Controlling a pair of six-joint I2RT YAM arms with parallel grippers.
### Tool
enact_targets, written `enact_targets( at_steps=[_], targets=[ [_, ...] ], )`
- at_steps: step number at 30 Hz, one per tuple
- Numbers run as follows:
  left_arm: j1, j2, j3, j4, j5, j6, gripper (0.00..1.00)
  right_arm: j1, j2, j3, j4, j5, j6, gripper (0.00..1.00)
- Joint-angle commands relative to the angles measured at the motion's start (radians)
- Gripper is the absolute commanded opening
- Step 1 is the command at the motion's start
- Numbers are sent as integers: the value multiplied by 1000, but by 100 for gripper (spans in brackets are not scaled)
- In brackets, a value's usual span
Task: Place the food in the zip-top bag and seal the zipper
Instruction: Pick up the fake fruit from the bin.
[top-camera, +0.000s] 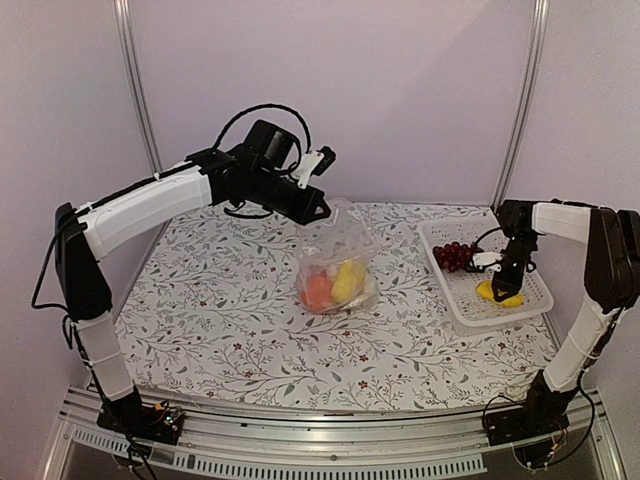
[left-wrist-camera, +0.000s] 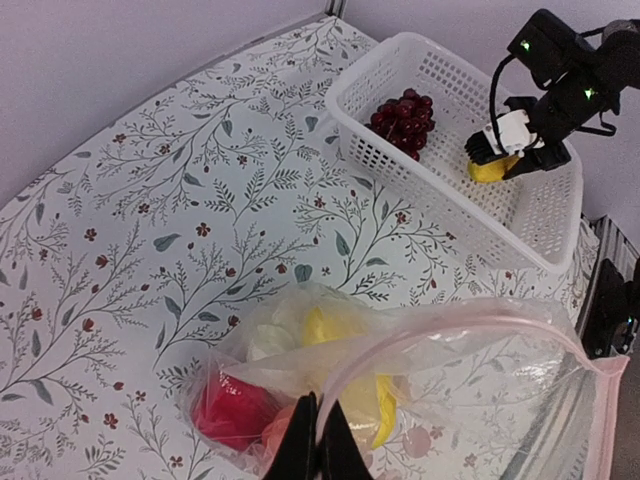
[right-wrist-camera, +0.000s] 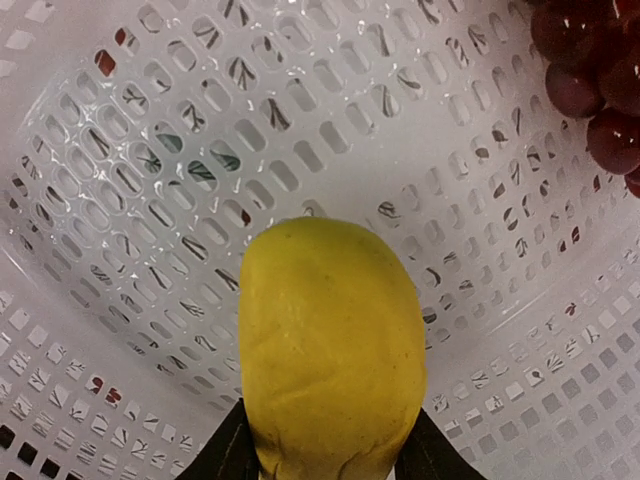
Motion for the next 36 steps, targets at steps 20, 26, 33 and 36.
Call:
enact_targets(
  at_steps=[20, 26, 33, 36],
  targets=[
    [10, -31, 20, 10, -26, -7, 1, 35, -68, 467, -315, -714, 149, 29],
    [10, -32, 27, 11, -24, -16, 1, 177, -165, 518, -208, -780, 251, 27],
    [10, -38, 33, 11, -20, -28, 1, 320, -197, 618, -84, -881, 397, 28],
    [10, -47, 30, 11, -24, -28, 1, 375, -212, 617, 6, -921, 466, 28]
  ],
)
